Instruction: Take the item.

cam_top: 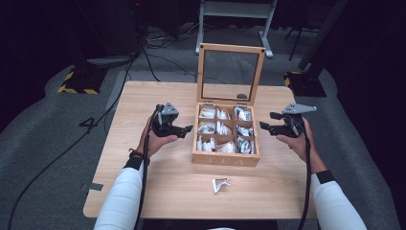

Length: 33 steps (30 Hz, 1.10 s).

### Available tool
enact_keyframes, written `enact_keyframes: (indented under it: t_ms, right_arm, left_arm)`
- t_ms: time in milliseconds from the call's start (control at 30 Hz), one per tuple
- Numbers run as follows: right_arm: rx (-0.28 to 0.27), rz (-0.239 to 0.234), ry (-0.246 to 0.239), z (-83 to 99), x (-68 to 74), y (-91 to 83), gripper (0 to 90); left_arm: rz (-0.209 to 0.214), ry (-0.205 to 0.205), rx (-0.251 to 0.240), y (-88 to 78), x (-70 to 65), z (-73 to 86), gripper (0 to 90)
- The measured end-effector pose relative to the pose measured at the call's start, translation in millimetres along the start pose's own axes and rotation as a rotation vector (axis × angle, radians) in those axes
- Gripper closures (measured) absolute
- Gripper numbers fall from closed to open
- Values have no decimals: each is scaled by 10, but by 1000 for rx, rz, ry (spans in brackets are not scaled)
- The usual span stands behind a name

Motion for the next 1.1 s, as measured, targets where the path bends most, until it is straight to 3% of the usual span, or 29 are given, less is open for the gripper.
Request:
enact_keyframes:
  t_ms: [133,233,300,367,433,600,700,967,1100]
  right_arm:
    - [-27,24,17,-107,-70,63,327]
    - [-28,39,7,-142,-101,91,334]
    - [-37,39,27,-180,-118,116,334]
    - [-61,40,58,-253,-147,143,334]
    - [-62,46,59,-268,-165,154,334]
    - [-49,72,76,-291,-249,248,328]
    - [-35,68,93,-285,-248,323,314]
    - [-17,41,66,-335,-196,500,270]
    - [-12,55,69,-353,-232,552,270]
  left_arm:
    - [-14,-10,-17,100,21,-135,181]
    - [-15,-2,-9,192,7,-217,180]
    - [-18,-5,-2,266,-3,-267,178]
    - [-21,11,12,346,0,-311,178]
    - [-25,34,29,421,29,-354,179]
    - [-46,40,42,579,87,-445,179]
    - [-58,22,41,656,131,-487,178]
    - [-101,-20,19,749,254,-582,174]
    - [-104,-36,25,793,315,-603,176]
Point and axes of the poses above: each handheld gripper's, and its own axes: y roughly forward along the jaws, z roughly out of its underside, x roughly to its left, the point moved 10 cm from there along y, roughly forward along the jaws, and after that the axes turned 11 degrees about -x, right-handed, at the moved point
